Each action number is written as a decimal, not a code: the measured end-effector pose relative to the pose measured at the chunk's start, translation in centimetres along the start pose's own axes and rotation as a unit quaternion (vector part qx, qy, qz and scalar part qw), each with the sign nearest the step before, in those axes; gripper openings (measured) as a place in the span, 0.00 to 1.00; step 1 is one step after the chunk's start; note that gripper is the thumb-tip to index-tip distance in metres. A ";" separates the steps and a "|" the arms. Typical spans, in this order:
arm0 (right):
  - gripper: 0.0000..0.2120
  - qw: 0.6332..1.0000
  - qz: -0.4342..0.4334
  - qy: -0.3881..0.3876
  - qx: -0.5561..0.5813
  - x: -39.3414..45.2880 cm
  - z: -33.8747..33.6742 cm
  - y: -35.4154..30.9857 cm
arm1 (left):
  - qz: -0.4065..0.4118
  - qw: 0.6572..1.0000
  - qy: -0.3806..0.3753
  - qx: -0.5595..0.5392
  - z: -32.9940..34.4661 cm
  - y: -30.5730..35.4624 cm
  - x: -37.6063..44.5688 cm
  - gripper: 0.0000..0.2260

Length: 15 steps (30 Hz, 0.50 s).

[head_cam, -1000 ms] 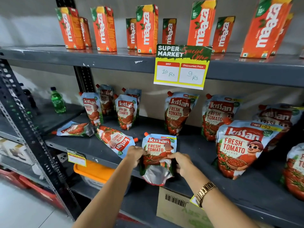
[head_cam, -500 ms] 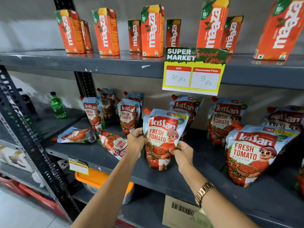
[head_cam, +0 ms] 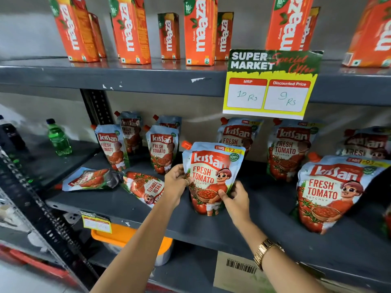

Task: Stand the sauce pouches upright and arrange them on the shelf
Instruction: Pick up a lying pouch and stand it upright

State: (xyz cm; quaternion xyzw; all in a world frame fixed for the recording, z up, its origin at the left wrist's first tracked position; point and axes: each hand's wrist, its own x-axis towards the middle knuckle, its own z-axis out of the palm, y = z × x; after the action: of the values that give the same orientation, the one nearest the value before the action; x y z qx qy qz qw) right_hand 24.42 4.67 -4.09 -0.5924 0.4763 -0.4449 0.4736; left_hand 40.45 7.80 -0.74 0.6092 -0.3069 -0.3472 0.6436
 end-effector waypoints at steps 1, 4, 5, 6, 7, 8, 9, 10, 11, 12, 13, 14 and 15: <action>0.10 1.000 -0.001 0.009 -0.008 -0.2 -0.1 -0.1 | 0.001 1.000 0.003 0.002 0.0 0.1 -0.1 0.17; 0.15 0.998 -0.005 0.058 -0.023 -1.2 -0.4 -0.2 | 0.004 0.999 0.028 0.018 0.1 0.2 -0.8 0.17; 0.16 0.997 -0.013 0.077 -0.030 -1.5 -0.6 -0.2 | 0.007 0.999 0.035 0.027 0.0 0.2 -1.2 0.17; 0.16 0.994 -0.022 0.095 -0.040 -1.9 -0.7 -0.2 | 0.006 0.999 0.041 0.035 -0.1 0.1 -1.6 0.17; 0.15 0.992 -0.033 0.109 -0.053 -2.2 -0.8 -0.2 | 0.005 0.998 0.047 0.043 -0.5 -0.1 -2.0 0.17; 0.15 0.990 -0.046 0.116 -0.063 -2.5 -0.8 -0.2 | 0.000 0.997 0.056 0.054 -1.0 -0.2 -2.4 0.17; 0.14 0.989 -0.059 0.114 -0.072 -2.9 -1.0 -0.3 | 0.001 0.995 0.065 0.070 -1.5 -0.2 -3.0 0.17; 0.13 0.989 -0.069 0.108 -0.078 -3.2 -1.0 -0.3 | 0.001 0.994 0.070 0.086 -2.1 -0.1 -3.6 0.17; 0.12 0.989 -0.074 0.096 -0.079 -3.6 -0.9 -0.4 | 0.004 0.992 0.075 0.097 -2.8 0.0 -4.3 0.17; 0.12 0.990 -0.076 0.088 -0.074 -3.8 -0.7 -0.3 | 0.001 0.992 0.078 0.101 -3.5 0.0 -4.6 0.16; 0.11 0.992 -0.078 0.078 -0.067 -4.1 -0.4 -0.4 | -0.003 0.991 0.086 0.103 -4.0 0.2 -5.0 0.14; 0.11 0.993 -0.080 0.068 -0.059 -4.3 -0.1 -0.4 | -0.010 0.990 0.102 0.101 -4.6 0.3 -5.3 0.14; 0.11 0.994 -0.079 0.056 -0.051 -4.7 0.2 -0.5 | -0.014 0.987 0.123 0.099 -5.2 0.4 -5.6 0.13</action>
State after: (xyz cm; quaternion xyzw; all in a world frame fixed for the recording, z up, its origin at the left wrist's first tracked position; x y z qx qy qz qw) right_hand 23.97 9.39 -4.00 -0.6255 0.4758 -0.4890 0.3785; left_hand 41.58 15.36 -0.50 0.7124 -0.2498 -0.2464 0.6078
